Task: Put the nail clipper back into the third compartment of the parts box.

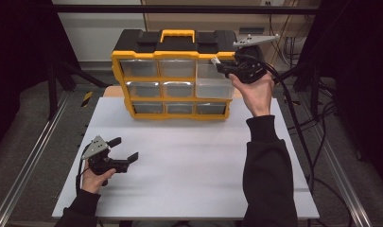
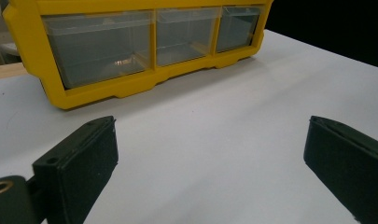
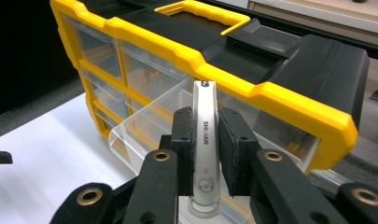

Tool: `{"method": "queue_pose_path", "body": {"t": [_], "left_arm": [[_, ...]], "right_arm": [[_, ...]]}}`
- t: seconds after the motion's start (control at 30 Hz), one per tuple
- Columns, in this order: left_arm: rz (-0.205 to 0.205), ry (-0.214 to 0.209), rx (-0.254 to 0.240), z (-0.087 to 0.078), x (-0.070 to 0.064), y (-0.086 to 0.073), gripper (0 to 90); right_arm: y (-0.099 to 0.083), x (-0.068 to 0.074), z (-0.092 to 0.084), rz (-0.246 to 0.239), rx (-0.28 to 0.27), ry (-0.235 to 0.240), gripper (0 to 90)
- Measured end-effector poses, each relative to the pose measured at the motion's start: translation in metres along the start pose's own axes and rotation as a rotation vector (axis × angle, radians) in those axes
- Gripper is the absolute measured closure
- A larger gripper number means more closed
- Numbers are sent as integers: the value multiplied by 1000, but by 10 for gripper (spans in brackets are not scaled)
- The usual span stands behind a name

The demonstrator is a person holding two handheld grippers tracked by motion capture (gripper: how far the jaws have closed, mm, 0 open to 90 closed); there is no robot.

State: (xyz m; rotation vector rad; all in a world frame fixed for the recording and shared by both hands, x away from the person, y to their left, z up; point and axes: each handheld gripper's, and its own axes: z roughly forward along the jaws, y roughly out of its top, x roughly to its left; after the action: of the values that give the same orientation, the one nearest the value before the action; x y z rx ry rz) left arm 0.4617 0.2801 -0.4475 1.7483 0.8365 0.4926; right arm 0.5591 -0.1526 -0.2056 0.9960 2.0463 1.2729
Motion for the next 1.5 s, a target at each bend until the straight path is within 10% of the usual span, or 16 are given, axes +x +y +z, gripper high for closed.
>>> {"method": "queue_pose_path", "body": {"t": [1.5], "left_arm": [[5, 4, 1, 0, -1, 0, 29]], "right_arm": [[-18, -11, 30, 19, 79, 15, 726]]}}
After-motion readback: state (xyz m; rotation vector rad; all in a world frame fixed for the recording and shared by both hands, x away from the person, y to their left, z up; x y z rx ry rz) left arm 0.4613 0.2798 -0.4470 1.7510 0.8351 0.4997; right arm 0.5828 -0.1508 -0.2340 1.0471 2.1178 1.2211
